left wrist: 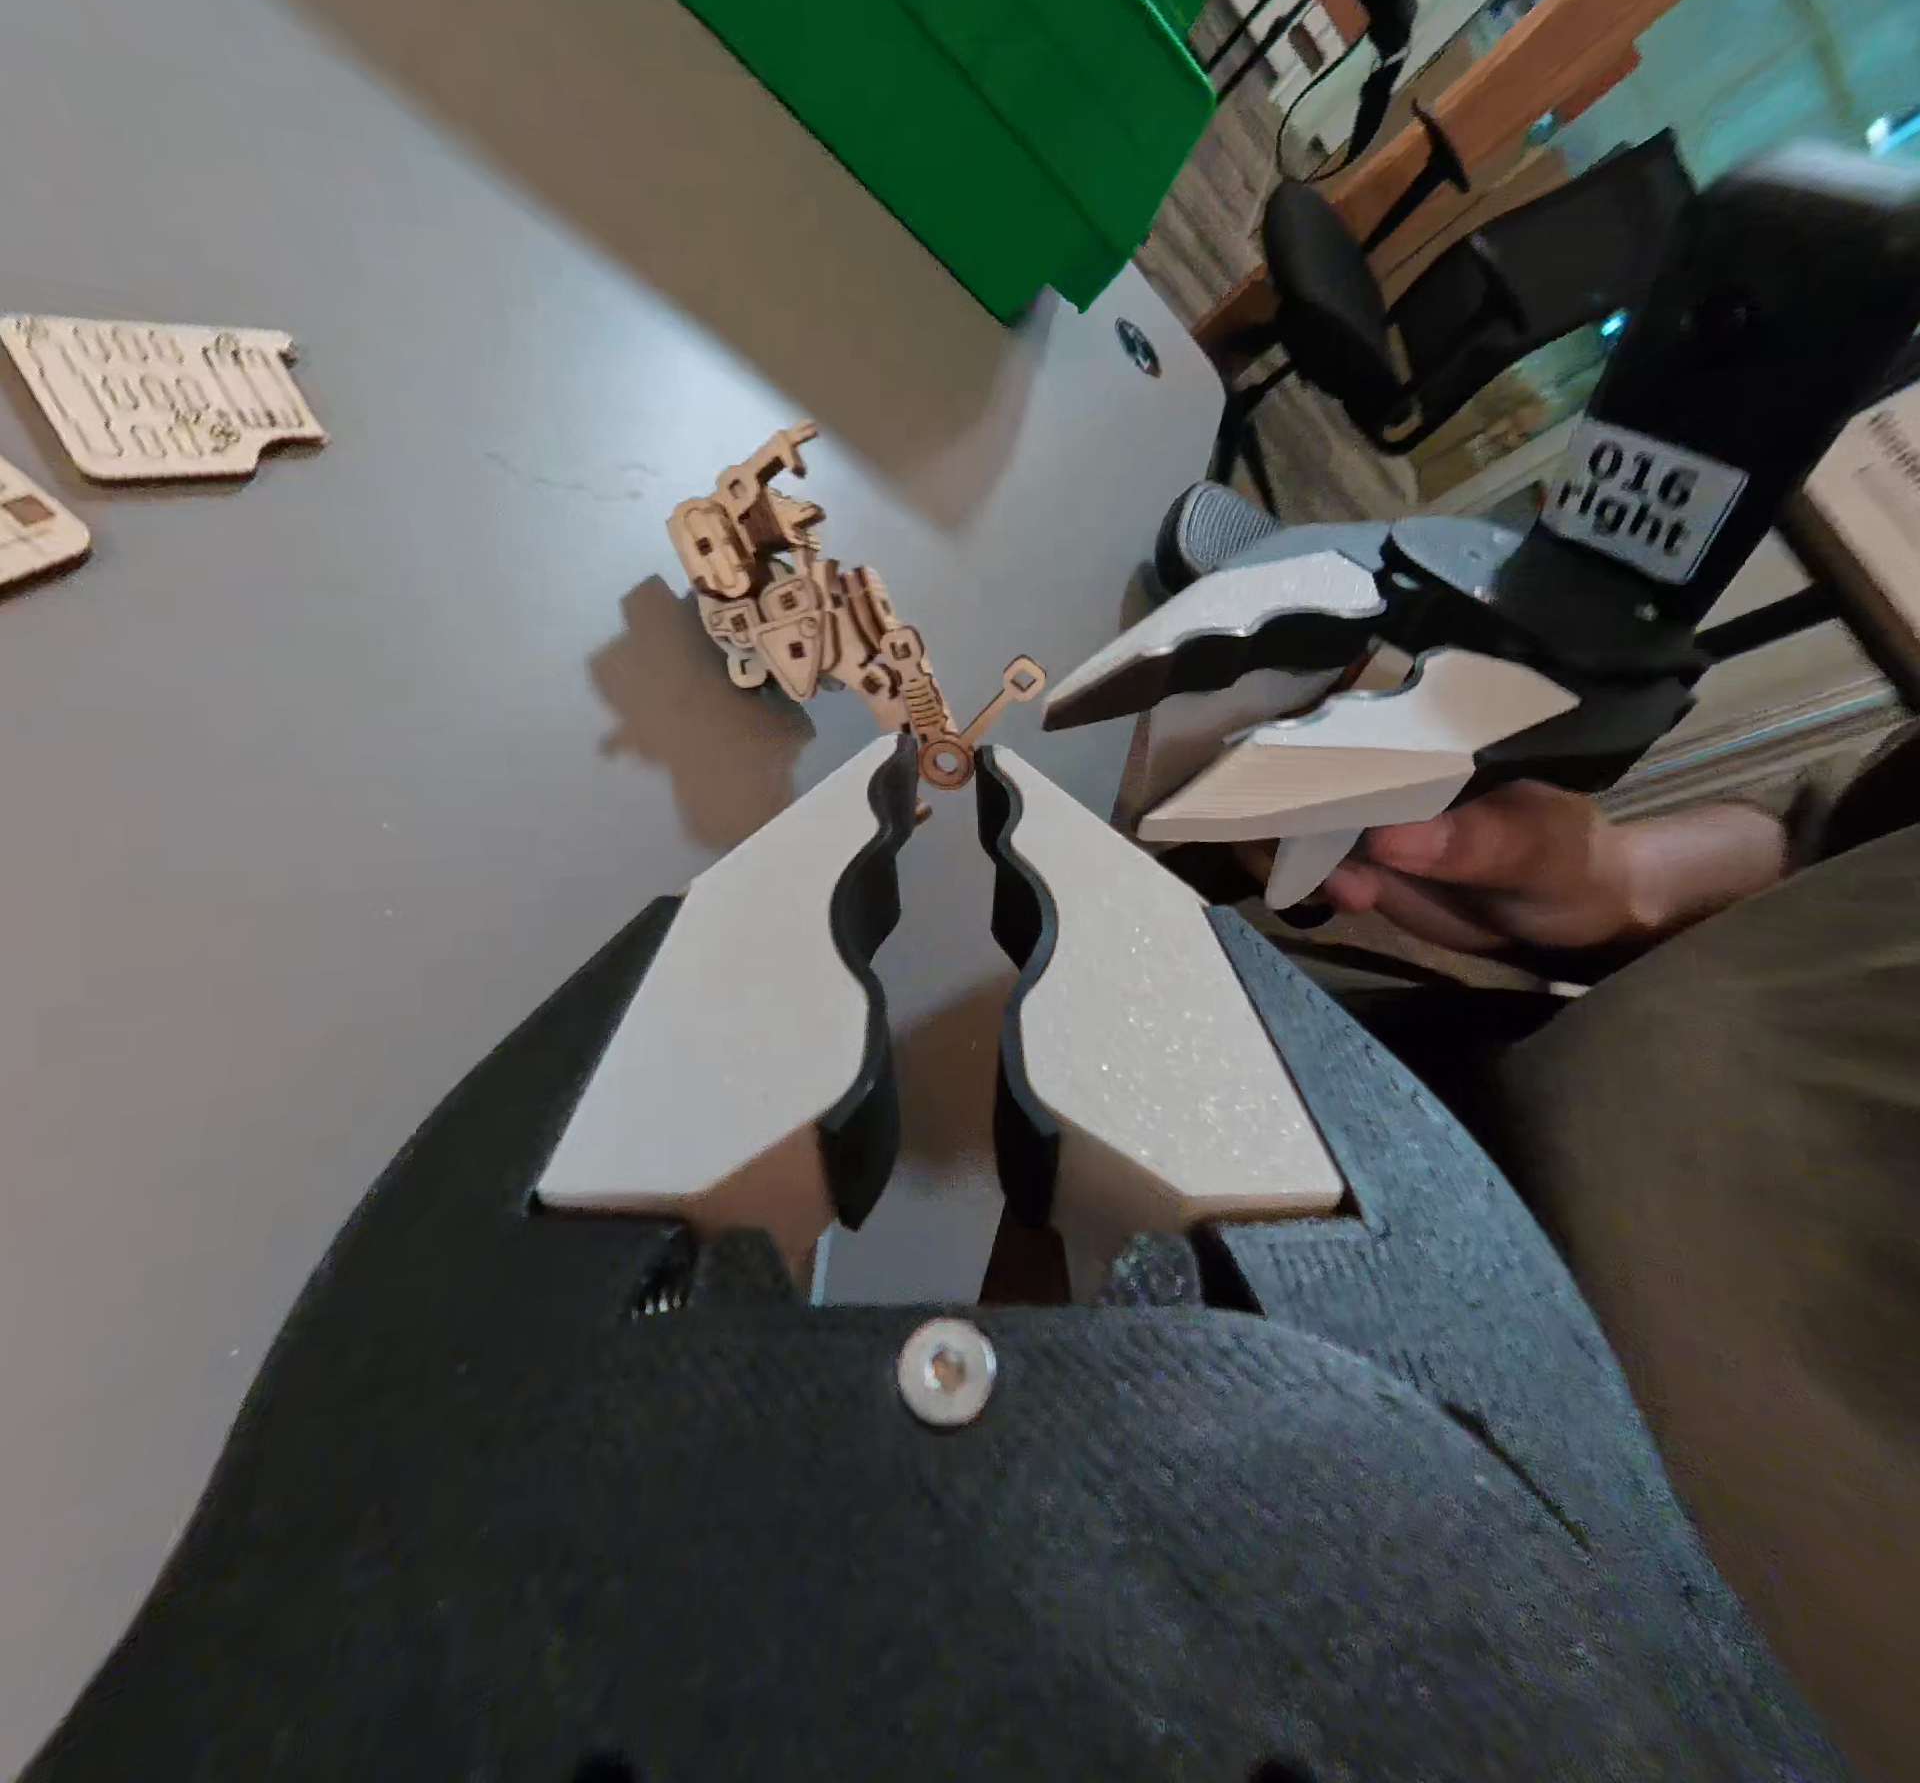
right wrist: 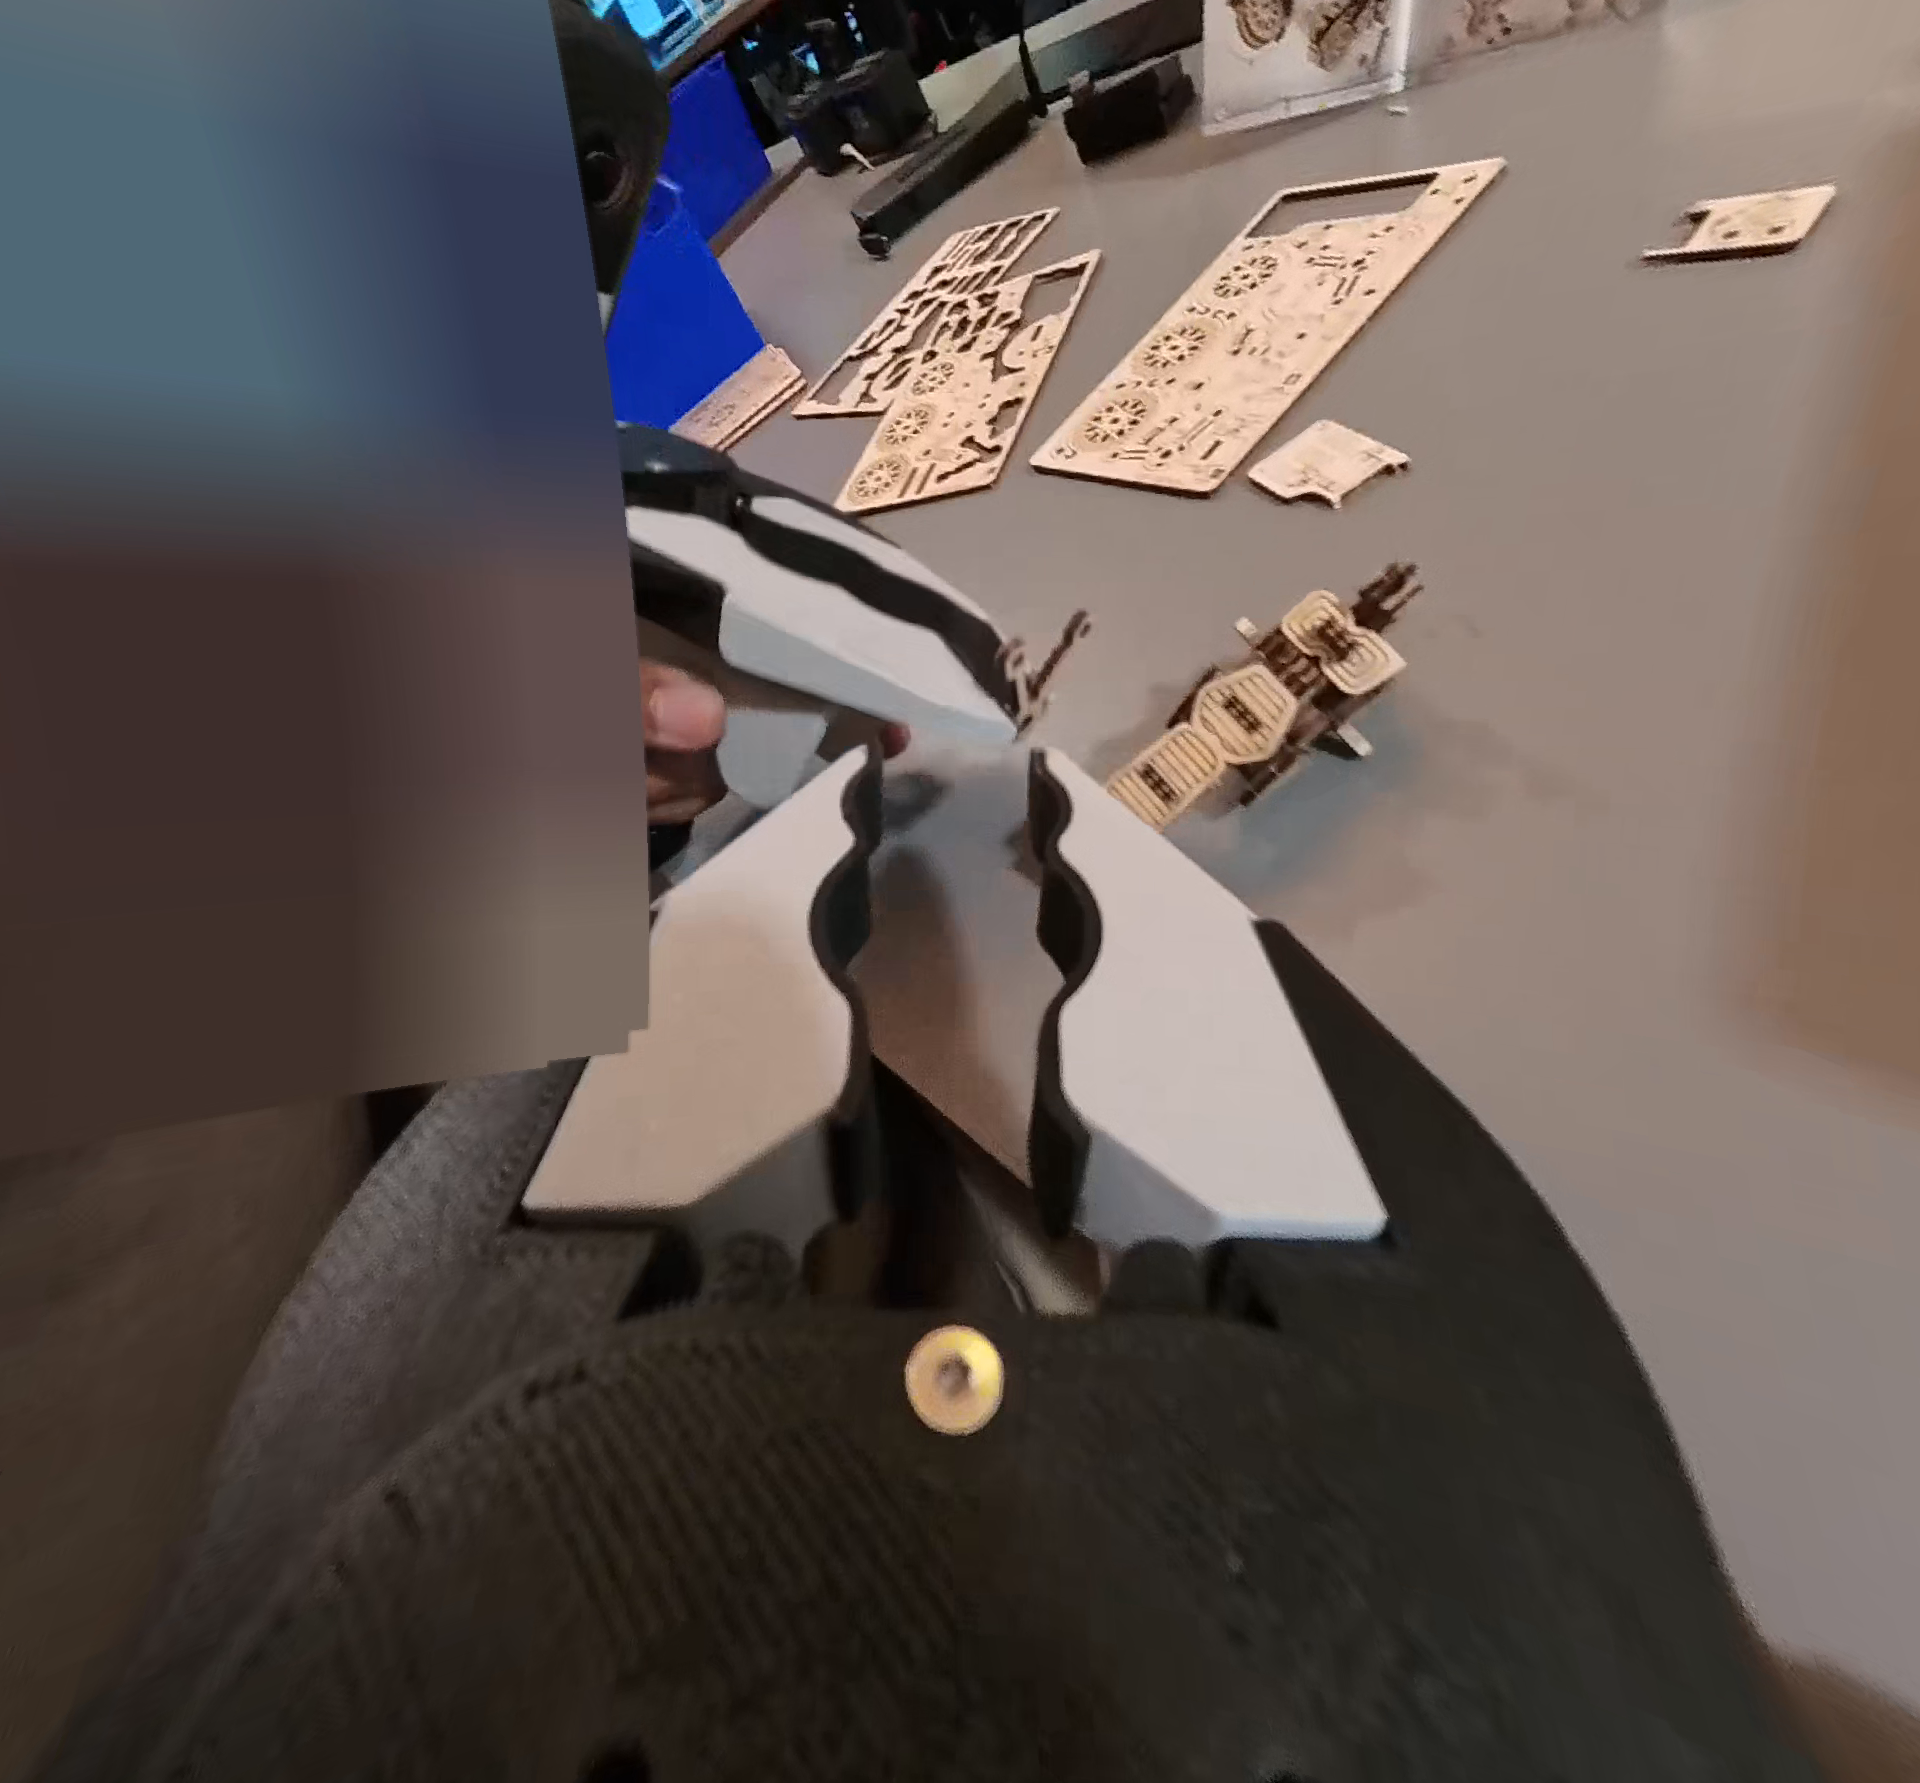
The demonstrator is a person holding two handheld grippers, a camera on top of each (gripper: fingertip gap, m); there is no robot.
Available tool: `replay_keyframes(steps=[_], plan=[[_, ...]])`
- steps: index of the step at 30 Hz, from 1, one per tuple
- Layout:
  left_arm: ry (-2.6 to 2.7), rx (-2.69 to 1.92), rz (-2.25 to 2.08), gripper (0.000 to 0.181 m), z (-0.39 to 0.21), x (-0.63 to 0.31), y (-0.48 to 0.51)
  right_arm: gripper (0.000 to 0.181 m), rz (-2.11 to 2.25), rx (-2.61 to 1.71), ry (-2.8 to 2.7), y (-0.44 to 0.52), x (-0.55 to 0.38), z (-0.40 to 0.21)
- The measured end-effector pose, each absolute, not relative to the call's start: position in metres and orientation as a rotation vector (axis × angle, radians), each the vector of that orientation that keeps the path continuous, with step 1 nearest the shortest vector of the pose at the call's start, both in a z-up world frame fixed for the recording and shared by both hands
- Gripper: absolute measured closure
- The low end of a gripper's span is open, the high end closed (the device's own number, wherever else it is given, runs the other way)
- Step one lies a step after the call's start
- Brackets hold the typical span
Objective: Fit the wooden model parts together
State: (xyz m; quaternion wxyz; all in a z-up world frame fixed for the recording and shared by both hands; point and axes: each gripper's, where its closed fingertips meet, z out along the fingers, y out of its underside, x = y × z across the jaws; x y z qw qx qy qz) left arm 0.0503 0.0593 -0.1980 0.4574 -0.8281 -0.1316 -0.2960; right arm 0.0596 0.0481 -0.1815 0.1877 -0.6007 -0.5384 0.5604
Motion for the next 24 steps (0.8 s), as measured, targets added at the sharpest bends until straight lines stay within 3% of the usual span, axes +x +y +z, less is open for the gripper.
replay_keyframes(steps=[11, 17, 24], plan=[[-0.178, -2.066, -0.423, 0.173, -0.189, 0.06, 0.046, 0.163, 1.703, -1.731, -1.46, 0.037, 0.059, -0.167], [-0.12, -2.05, -0.335, 0.173, -0.182, 0.067, 0.044, 0.178, 1.678, -1.659, -1.496, 0.036, 0.062, -0.159], [-0.136, -2.0, -0.443, 0.17, -0.177, 0.072, 0.047, 0.18, 1.713, -1.638, -1.486, 0.05, 0.065, -0.154]])
